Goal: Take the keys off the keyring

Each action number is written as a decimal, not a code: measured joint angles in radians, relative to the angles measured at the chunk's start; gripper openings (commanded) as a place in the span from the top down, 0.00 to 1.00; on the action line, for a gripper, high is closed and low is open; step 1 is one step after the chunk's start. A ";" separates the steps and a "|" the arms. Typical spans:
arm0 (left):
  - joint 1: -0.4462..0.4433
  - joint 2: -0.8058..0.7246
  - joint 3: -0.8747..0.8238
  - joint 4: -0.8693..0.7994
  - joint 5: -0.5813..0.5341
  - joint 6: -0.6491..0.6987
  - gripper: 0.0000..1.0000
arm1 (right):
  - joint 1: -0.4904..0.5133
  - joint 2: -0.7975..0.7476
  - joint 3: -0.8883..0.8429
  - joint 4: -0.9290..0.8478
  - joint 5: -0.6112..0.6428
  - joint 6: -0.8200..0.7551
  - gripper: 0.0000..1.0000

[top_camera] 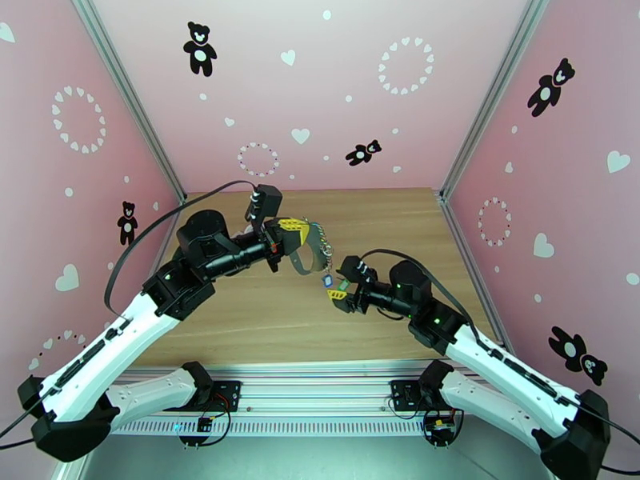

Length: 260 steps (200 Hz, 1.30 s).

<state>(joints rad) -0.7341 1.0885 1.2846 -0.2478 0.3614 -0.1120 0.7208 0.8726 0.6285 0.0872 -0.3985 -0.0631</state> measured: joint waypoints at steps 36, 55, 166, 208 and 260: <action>0.000 0.011 0.010 0.000 0.026 0.000 1.00 | 0.000 0.042 0.000 0.058 -0.026 0.001 0.39; 0.000 0.011 0.018 0.002 0.034 0.000 1.00 | 0.000 0.050 0.000 0.090 -0.036 0.003 0.40; 0.000 0.010 0.018 0.054 0.043 0.000 1.00 | 0.000 0.091 -0.012 0.155 -0.090 0.105 0.63; 0.000 0.010 0.013 0.055 0.031 0.000 1.00 | 0.000 0.090 -0.012 0.154 -0.084 0.113 0.75; 0.000 0.010 0.012 0.052 -0.003 0.000 1.00 | 0.000 0.081 -0.011 0.119 -0.058 0.101 0.94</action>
<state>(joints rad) -0.7345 1.0985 1.2964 -0.1955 0.3580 -0.1123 0.7208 0.9539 0.6170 0.2066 -0.4568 0.0376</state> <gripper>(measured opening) 0.051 0.098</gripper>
